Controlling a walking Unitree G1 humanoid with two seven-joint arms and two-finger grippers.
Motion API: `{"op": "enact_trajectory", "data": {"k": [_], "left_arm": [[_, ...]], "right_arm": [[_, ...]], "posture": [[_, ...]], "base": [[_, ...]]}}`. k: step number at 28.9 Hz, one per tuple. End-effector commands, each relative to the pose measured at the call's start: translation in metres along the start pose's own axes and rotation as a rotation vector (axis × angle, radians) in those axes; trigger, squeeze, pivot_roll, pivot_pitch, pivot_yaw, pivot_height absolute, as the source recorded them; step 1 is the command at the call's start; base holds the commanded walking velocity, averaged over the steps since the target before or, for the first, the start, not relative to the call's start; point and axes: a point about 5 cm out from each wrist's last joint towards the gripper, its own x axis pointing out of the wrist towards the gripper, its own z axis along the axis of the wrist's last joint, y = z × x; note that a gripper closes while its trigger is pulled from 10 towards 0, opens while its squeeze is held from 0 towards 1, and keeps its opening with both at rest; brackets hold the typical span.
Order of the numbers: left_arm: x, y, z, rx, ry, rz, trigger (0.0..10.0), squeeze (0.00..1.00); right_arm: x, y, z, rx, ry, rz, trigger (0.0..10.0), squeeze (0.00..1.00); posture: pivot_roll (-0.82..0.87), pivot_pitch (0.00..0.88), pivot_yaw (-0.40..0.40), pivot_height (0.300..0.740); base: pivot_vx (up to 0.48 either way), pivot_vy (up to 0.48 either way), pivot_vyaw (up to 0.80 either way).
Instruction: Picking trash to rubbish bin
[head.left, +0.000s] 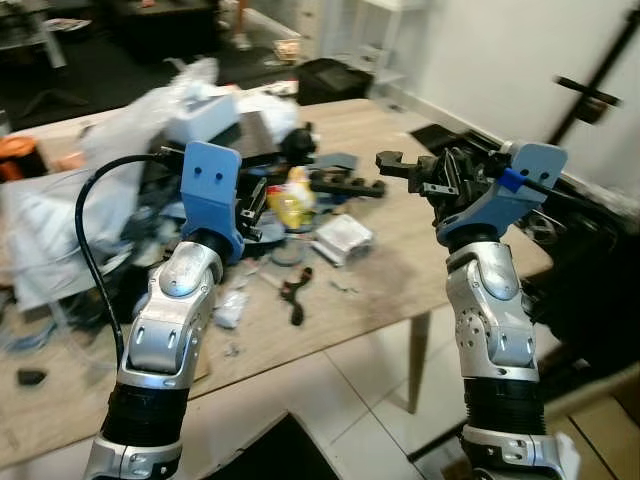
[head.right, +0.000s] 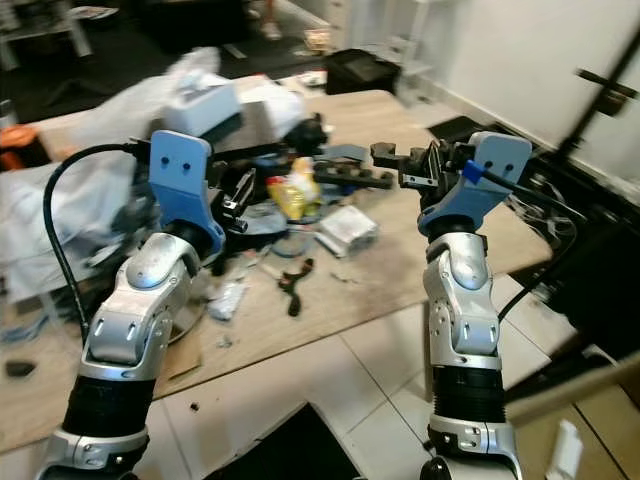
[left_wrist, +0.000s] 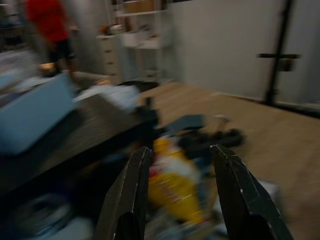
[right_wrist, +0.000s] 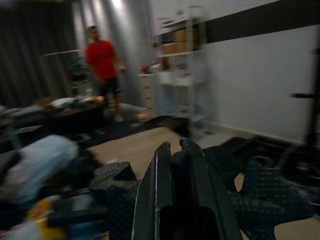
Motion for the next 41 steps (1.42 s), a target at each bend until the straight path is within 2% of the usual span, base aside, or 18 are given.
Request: {"op": "enact_trajectory", "data": {"k": [1, 9, 22, 41], "left_arm": [[0.0017, -0.004, 0.0017, -0.006, -0.014, -0.031, 10.0, 0.0], [0.0025, -0.0095, 0.0046, -0.028, -0.029, -0.071, 10.0, 0.0], [0.0027, -0.0063, 0.0034, -0.036, -0.024, -0.074, 10.0, 0.0], [0.0013, -0.0094, 0.0005, -0.039, -0.008, -0.096, 10.0, 0.0]], "right_arm": [[-0.002, -0.0021, -0.0048, -0.004, 0.015, -0.011, 10.0, 0.0], [-0.0029, -0.0043, -0.0054, -0.006, 0.02, -0.03, 10.0, 0.0], [-0.0049, -0.0054, -0.0079, -0.006, 0.031, -0.046, 10.0, 0.0], [-0.0091, -0.0079, -0.0115, -0.006, 0.057, -0.062, 10.0, 0.0]], "posture": [[0.09, 0.066, -0.024, 0.74], [0.09, 0.059, -0.018, 0.74], [0.1, 0.061, -0.013, 0.74], [0.09, 0.076, -0.013, 0.74]], "base": [[0.0, 0.0, -0.8], [0.0, 0.0, -0.8], [0.0, 0.0, -0.8], [0.0, 0.0, -0.8]]}}
